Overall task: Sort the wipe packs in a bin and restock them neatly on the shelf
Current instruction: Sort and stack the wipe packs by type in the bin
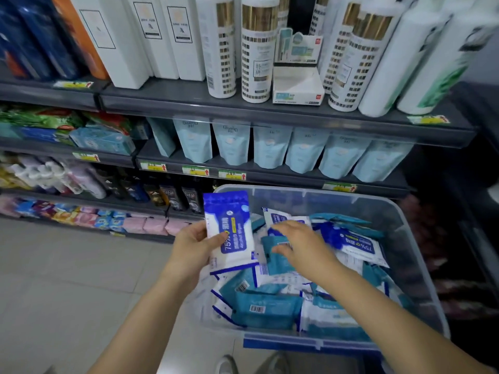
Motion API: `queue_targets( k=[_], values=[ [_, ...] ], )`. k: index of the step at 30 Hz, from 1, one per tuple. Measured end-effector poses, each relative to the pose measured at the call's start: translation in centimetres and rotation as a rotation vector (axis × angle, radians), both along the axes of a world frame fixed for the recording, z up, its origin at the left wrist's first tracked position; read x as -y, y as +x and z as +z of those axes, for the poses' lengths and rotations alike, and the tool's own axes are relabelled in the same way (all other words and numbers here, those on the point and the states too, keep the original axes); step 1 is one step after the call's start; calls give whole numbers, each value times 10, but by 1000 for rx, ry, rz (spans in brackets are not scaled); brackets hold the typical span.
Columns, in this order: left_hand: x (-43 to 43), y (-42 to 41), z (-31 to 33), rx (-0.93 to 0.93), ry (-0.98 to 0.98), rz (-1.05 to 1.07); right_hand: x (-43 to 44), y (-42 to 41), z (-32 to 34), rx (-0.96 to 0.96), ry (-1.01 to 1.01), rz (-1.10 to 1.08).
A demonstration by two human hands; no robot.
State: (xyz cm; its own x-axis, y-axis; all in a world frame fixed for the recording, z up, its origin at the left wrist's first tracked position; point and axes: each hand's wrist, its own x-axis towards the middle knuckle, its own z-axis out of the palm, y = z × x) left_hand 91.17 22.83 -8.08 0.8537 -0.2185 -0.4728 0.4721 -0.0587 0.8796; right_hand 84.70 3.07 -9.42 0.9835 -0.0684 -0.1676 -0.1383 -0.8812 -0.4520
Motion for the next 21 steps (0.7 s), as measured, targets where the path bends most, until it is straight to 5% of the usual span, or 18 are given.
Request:
queue_targets(
  k=[5, 13, 16, 21],
  values=[
    [-18, 4, 4, 57, -2, 75, -21, 8, -16, -291, -79, 162],
    [-37, -1, -6, 5, -3, 111, -32, 11, -13, -247, -296, 181],
    [-39, -1, -5, -9, -13, 112, -23, 15, 4, -115, -170, 73],
    [-30, -1, 2, -37, -57, 77, -5, 19, 52, 291, 414, -285]
  ],
)
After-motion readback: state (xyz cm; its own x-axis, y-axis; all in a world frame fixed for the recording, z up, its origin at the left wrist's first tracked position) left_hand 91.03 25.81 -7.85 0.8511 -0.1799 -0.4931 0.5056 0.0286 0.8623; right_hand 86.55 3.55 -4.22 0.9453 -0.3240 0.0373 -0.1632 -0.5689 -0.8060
